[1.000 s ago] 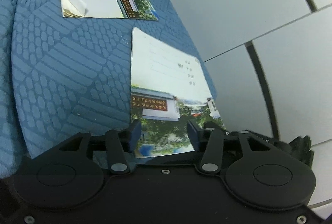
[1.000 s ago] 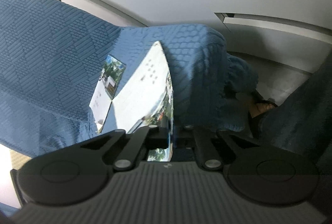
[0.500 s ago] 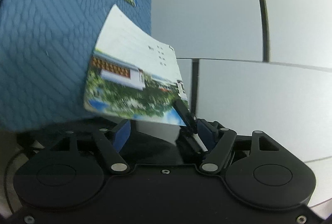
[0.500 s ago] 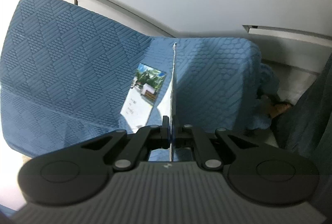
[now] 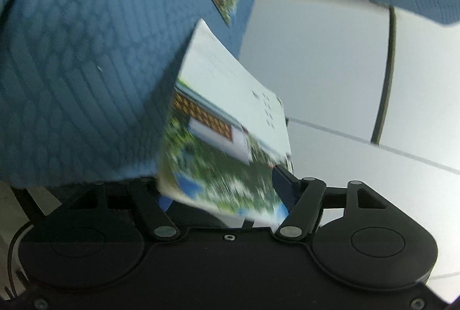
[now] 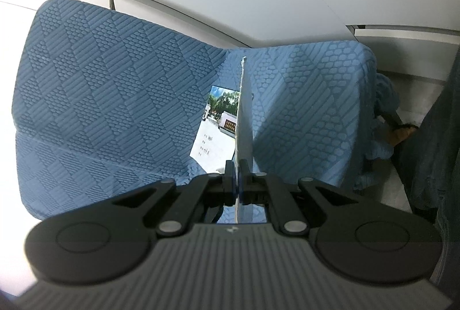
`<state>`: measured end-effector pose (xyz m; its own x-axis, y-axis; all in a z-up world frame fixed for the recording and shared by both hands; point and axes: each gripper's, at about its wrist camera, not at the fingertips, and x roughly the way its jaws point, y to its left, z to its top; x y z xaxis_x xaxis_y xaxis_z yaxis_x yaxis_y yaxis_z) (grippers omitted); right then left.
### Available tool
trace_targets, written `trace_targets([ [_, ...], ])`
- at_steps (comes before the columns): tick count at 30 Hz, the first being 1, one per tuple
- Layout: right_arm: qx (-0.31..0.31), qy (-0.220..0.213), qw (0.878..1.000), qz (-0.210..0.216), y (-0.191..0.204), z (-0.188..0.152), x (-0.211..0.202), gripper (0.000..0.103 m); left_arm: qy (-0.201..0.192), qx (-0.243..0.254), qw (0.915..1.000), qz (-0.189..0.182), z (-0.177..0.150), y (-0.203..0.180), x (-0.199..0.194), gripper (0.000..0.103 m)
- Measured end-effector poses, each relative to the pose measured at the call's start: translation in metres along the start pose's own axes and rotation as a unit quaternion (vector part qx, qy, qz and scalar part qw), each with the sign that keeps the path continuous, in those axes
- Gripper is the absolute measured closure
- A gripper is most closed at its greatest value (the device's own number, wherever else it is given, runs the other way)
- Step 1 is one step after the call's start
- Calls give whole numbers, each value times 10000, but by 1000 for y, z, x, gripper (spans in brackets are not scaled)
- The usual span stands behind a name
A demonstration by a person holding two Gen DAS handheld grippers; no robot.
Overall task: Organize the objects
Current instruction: 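Carry the postcard over the book stack with both grippers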
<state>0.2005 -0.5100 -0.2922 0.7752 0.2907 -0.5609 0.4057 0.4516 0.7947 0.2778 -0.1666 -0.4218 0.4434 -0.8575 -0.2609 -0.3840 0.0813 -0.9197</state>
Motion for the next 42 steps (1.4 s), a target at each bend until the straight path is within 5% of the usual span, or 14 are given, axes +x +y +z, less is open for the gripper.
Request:
trace_targets([
  [5, -32, 5, 10000, -80, -2, -1, -2, 98, -205, 18, 9995, 234, 4, 2, -3, 75],
  [11, -70, 47, 9997, -247, -8, -1, 1, 97, -267, 412, 9981, 376, 4, -13, -8, 91],
  [24, -150, 178, 9997, -6, 10, 1, -4, 97, -656, 1433, 9855, 620, -12, -70, -57, 94],
  [29, -459, 308, 9983, 157, 40, 1, -4, 97, -813, 1511, 9836, 560, -16, -89, -80, 94],
  [42, -1310, 784, 9861, 648, 137, -20, 15, 93, -1652, 2068, 9626, 582, -16, -166, -187, 94],
])
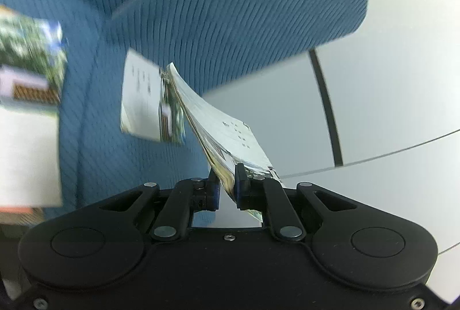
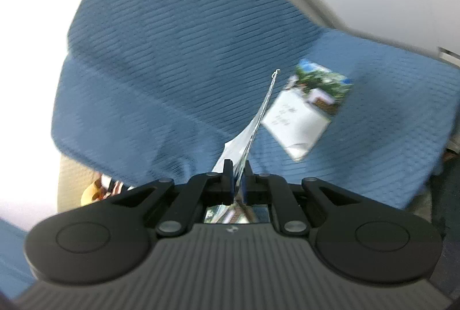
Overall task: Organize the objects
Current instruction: 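Carry the postcard over the book stack with both grippers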
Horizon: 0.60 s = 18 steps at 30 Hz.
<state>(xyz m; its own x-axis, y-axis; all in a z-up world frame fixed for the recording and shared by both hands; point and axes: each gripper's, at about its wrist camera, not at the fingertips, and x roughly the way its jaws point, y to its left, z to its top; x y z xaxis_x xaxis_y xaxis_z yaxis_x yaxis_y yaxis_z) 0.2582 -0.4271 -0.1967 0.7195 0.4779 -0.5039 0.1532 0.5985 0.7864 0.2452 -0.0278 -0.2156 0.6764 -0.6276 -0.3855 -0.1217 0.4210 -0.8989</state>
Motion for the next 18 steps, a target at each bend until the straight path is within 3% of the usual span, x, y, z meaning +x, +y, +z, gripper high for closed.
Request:
trace_targets([
  [6, -434, 224, 9984, 270, 44, -11, 26, 93, -442, 119, 9988, 149, 21, -4, -50, 94],
  [12, -767, 568, 9946, 417, 73, -29, 62, 93, -767, 41, 9961, 425, 26, 18, -98, 94],
  [18, -1088, 900, 9892, 399, 82, -60, 97, 93, -984, 41, 9914, 857, 25, 51, -120, 94],
])
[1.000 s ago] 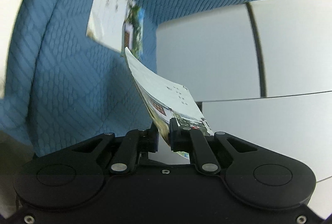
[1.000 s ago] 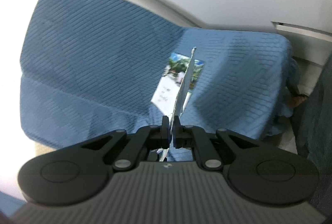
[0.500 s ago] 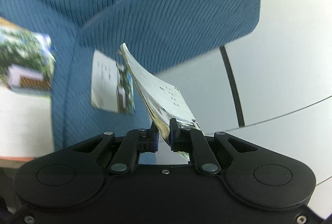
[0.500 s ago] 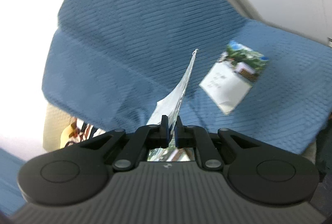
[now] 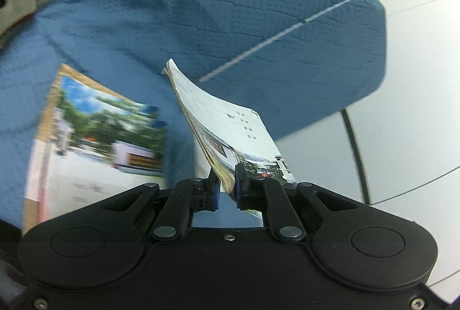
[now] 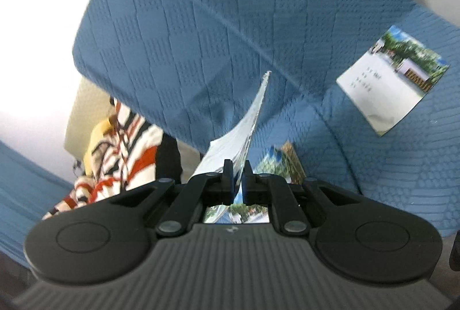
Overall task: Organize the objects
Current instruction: 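Carry the postcard over the book stack with both grippers, then lower the postcard flat onto the book stack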
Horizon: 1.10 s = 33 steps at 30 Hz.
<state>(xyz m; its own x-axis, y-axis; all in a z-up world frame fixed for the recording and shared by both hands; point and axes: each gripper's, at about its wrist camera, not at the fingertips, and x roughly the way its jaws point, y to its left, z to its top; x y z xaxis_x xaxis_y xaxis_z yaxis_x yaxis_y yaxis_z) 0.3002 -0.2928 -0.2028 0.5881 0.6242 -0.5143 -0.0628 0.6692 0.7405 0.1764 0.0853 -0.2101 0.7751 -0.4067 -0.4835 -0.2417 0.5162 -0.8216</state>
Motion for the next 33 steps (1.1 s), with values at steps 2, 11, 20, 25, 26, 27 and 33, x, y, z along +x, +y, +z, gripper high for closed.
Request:
trace_targets([
  [2, -50, 134, 9999, -38, -1, -9, 15, 93, -44, 51, 9998, 208, -5, 14, -1, 94],
  [11, -413, 659, 9962, -403, -23, -55, 70, 93, 25, 248, 9951, 952, -25, 59, 5, 93],
  [20, -535, 826, 9935, -578, -44, -75, 85, 93, 345, 433, 9893, 1347, -43, 76, 20, 93],
  [25, -553, 917, 9915, -736, -57, -83, 95, 93, 571, 563, 9848, 1538, -53, 80, 30, 92],
  [26, -596, 908, 9911, -769, -58, -85, 96, 93, 596, 577, 9842, 1568, -53, 80, 31, 92],
  [27, -600, 911, 9910, -776, -60, -85, 97, 93, 620, 569, 9834, 1606, -53, 81, 32, 92],
  [33, -667, 908, 9903, -811, -57, -85, 98, 91, 647, 645, 9815, 1683, -54, 77, 28, 55],
])
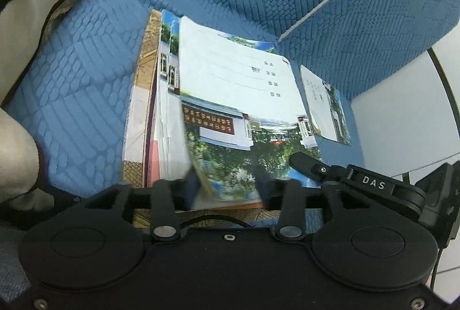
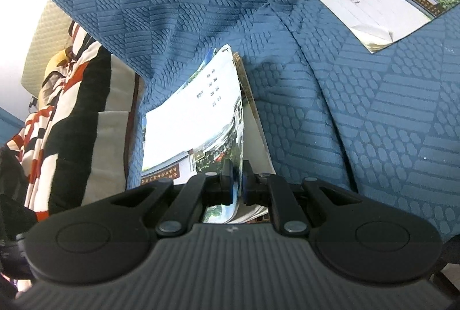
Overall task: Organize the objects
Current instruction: 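Lower the postcard flat onto the book stack, then open both grippers and withdraw up from the book stack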
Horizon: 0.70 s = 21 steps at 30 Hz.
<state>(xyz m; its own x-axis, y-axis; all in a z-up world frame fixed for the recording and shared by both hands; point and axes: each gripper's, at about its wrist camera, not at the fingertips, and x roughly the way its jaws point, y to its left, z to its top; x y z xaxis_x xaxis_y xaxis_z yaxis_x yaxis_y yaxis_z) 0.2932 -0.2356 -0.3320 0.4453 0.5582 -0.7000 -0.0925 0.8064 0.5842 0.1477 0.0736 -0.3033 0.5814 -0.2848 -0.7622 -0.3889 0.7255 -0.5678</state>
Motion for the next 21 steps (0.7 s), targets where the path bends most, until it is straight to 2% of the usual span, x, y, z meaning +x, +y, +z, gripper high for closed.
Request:
trace_targets([
  [2, -30, 18, 10000, -44, 3, 1, -1, 86, -18, 82, 9999, 101, 1, -3, -4, 41],
  [3, -57, 28, 10000, -67, 4, 1, -2, 83, -52, 129, 9998, 154, 2, -6, -7, 38],
  [4, -97, 37, 9999, -94, 6, 1, -3, 73, -87, 168, 9997, 177, 2, -7, -10, 33],
  [5, -142, 31, 9998, -98, 8, 1, -5, 56, -124, 208, 9995, 193, 3, -10, -14, 29],
  [6, -185, 0, 9998, -87, 10, 2, -7, 48, -151, 242, 9994, 199, 4, -12, -17, 27],
  [7, -227, -60, 9997, -68, 12, 2, -11, 30, -190, 285, 9992, 198, 4, -15, -21, 22],
  [8, -285, -139, 9995, -78, 15, 2, -16, 19, -229, 326, 9990, 197, 5, -18, -26, 18],
  [12, -649, -350, 9972, -119, 26, 6, -36, 20, -418, 553, 9972, 268, 8, -38, -45, 12],
  [14, -780, -468, 9958, -130, 31, 7, -47, 20, -519, 689, 9958, 299, 7, -49, -54, 5],
  [21, -1235, -937, 9875, -280, 46, 14, -94, 19, -790, 1153, 9899, 248, -3, -91, -80, 1],
])
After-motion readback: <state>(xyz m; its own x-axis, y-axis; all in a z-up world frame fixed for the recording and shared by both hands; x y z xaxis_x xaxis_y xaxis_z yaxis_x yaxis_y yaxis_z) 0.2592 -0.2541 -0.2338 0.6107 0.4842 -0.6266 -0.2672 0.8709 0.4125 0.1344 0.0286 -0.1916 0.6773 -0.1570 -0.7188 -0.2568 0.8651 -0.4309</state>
